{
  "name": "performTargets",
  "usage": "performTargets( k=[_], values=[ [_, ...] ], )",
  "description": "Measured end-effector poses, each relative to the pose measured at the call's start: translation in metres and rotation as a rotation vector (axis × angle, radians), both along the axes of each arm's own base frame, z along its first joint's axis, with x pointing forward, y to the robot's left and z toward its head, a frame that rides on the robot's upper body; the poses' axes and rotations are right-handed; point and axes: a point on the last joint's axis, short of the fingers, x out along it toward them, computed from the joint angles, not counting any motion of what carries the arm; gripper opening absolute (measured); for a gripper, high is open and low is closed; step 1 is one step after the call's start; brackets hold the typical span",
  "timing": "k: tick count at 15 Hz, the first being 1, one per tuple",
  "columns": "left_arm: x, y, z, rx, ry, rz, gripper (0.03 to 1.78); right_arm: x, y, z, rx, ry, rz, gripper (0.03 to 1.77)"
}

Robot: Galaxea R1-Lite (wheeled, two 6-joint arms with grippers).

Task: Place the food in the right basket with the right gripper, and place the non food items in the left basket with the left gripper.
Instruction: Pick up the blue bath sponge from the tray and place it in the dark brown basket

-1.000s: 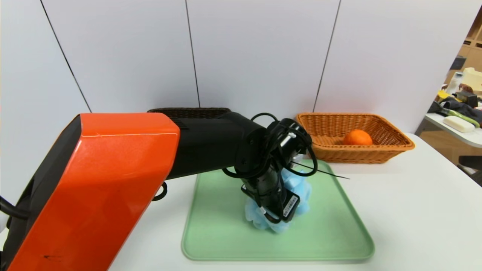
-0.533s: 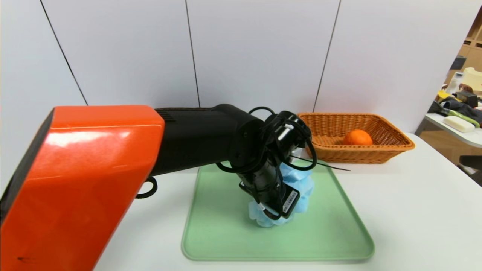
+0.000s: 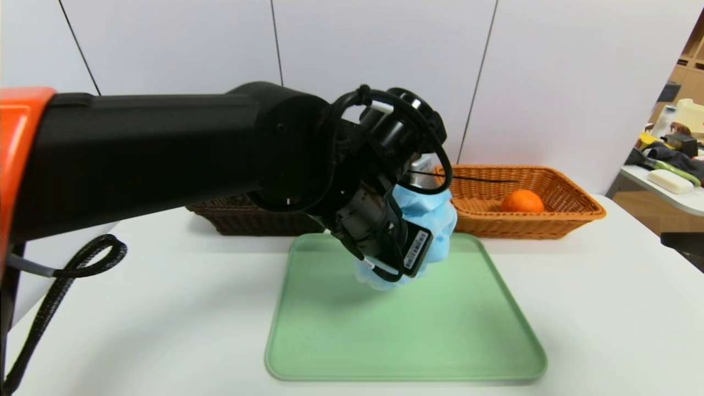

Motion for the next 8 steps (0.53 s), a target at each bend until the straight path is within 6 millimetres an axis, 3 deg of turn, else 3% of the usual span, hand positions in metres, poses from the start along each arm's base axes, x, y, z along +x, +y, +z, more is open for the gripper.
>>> performTargets(
  k=[3, 8],
  values=[
    [0.001, 0.022, 0.031, -0.095, -0.077, 0.084, 0.54, 0.013, 0.005, 0.001, 0.013, -0.014, 0.025, 1.7],
    [0.031, 0.085, 0.059, -0.139, -0.159, 0.295, 0.54, 0.057, 0.028, 0.001, 0.043, -0.048, 0.125, 1.7]
  ],
)
